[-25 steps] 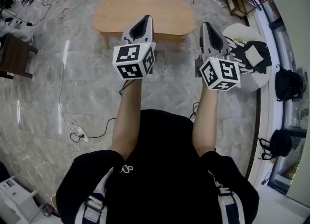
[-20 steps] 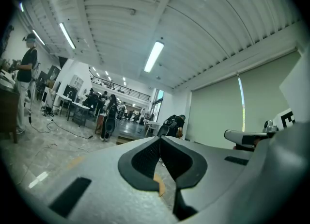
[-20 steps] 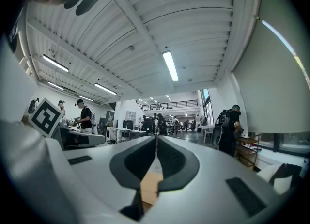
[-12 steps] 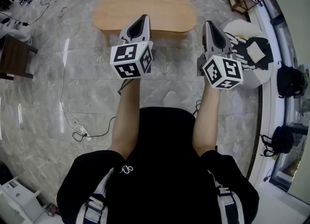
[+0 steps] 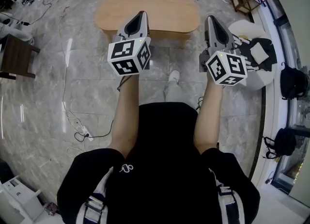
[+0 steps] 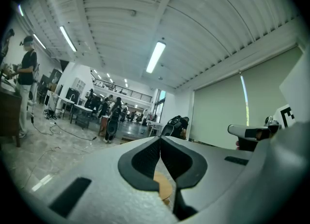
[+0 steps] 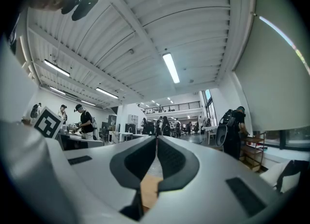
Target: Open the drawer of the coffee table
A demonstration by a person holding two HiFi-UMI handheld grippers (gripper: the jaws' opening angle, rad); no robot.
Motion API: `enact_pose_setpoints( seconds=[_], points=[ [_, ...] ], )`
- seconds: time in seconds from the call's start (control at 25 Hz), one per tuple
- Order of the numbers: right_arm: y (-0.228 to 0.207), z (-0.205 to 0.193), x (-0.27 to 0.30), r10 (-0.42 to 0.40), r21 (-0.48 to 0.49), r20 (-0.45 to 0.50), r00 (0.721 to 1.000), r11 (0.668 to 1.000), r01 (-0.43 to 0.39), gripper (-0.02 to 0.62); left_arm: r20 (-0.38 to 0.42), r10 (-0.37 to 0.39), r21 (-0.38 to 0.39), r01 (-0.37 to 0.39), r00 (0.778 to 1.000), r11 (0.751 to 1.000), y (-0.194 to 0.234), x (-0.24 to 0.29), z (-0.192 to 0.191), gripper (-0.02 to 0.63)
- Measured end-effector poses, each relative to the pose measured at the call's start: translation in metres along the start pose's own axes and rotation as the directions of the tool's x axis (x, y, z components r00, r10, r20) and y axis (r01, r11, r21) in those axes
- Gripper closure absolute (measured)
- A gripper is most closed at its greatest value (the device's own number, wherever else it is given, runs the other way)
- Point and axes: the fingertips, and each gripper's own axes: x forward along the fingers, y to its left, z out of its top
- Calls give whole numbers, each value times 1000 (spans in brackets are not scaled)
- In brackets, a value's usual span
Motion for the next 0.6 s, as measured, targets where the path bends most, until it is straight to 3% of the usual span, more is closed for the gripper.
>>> enact_pose_setpoints(
  seconds=[0.4, 0.6],
  points=[
    [-12, -20, 28, 52, 4, 23, 998, 999, -52, 581, 18, 52, 23, -52, 998, 998, 24, 30, -11, 595],
    [-39, -24, 54, 24, 14, 36, 999, 1000, -25, 581, 36, 44, 20, -45, 998, 999, 29, 64, -11, 595]
  ],
)
